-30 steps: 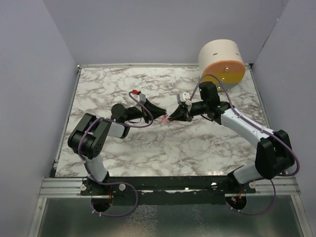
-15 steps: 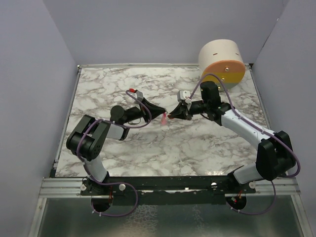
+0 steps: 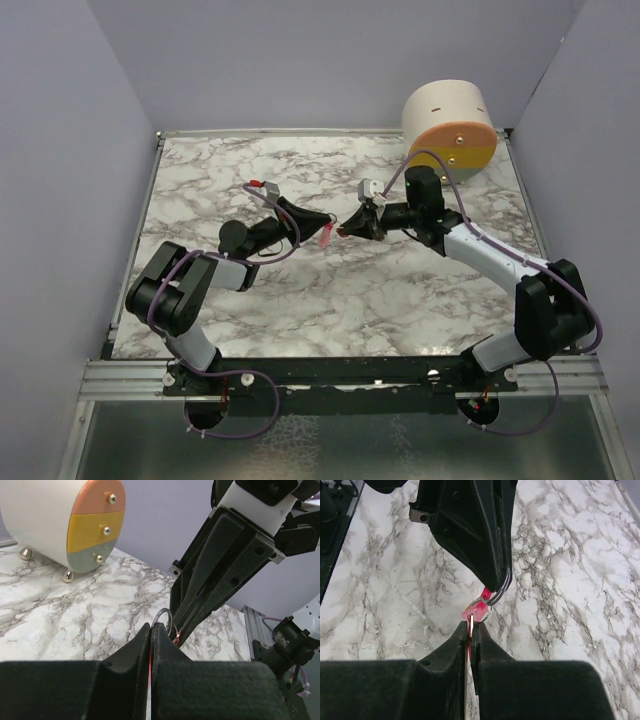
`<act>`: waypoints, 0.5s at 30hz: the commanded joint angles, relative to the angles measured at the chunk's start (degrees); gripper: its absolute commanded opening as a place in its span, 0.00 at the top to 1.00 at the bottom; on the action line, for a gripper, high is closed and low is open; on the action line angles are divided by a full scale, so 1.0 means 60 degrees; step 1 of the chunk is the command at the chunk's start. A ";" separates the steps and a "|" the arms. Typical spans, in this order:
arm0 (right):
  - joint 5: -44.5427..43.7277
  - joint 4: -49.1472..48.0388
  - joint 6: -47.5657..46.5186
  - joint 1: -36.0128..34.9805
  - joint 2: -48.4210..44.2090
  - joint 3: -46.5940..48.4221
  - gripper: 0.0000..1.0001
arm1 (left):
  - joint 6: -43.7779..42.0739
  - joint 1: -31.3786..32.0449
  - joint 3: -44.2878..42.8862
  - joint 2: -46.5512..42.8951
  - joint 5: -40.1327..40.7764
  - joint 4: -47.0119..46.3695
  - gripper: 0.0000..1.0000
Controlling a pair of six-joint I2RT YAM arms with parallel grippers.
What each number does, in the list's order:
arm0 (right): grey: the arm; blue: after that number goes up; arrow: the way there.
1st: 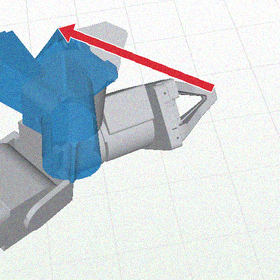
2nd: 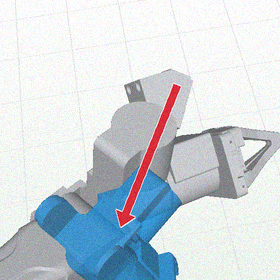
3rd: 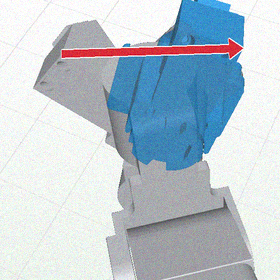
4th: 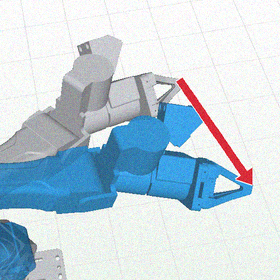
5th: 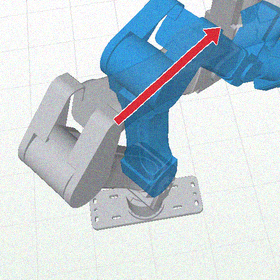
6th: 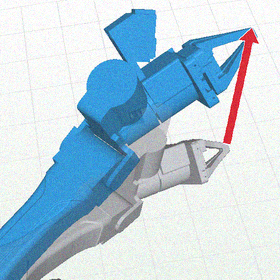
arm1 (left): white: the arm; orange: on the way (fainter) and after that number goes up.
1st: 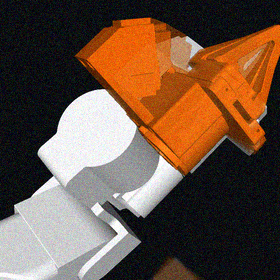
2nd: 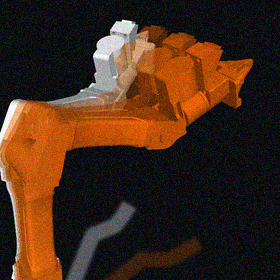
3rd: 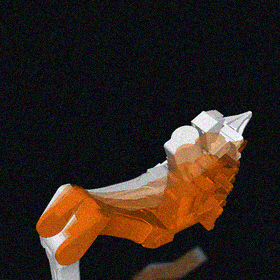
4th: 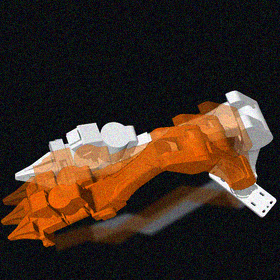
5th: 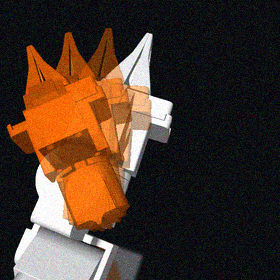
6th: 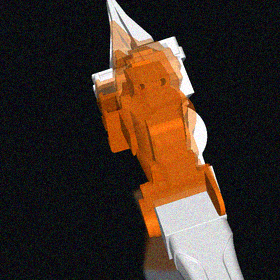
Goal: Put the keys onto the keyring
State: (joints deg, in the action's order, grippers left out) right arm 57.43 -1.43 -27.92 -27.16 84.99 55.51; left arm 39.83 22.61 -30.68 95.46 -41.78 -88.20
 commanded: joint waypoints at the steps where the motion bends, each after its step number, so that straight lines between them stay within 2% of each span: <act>1: -0.0108 -0.0783 0.0665 -0.0019 0.0255 -0.0211 0.99 | 0.0384 -0.0013 -0.0123 -0.0351 0.0913 -0.2145 1.00; 8: 0.0128 -0.1450 0.1188 -0.0029 0.0478 -0.0114 0.99 | 0.0537 0.0076 -0.0240 -0.0370 0.1206 -0.2145 1.00; 15: 0.0235 -0.1381 0.1344 -0.0041 0.0777 0.0219 0.99 | 0.0579 0.0200 -0.0369 -0.0342 0.1393 -0.2146 1.00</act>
State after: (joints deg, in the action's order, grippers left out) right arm 57.34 -9.32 -21.58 -27.16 88.23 55.27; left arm 42.61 23.35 -30.85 95.02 -37.17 -88.18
